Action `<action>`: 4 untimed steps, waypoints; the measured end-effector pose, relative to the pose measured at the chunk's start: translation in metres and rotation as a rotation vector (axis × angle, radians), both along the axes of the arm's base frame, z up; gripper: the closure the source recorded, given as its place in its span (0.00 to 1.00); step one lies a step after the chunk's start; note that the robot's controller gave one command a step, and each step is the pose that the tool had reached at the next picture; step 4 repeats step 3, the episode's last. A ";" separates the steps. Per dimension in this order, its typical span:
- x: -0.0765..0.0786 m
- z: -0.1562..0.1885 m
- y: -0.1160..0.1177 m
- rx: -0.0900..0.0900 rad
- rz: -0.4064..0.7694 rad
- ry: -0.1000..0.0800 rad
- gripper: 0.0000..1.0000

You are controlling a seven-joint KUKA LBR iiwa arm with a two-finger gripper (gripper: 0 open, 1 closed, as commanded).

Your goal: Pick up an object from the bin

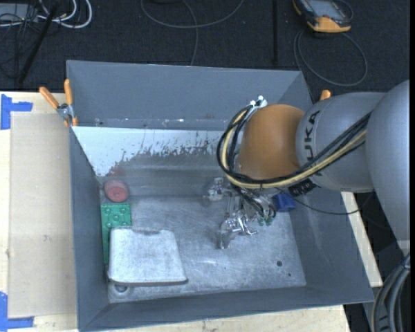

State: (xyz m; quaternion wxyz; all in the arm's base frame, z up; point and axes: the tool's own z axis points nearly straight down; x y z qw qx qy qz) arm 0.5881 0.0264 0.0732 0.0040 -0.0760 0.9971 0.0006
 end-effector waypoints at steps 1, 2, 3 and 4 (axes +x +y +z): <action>0.027 0.000 -0.058 -0.004 0.242 0.002 0.00; 0.027 0.002 -0.058 -0.003 0.238 0.001 1.00; 0.027 0.218 -0.050 -0.004 0.211 -0.004 1.00; 0.027 0.218 -0.050 -0.004 0.211 -0.004 1.00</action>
Offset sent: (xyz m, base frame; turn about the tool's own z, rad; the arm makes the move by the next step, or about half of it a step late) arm 0.0252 -0.0568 -0.0013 -0.2446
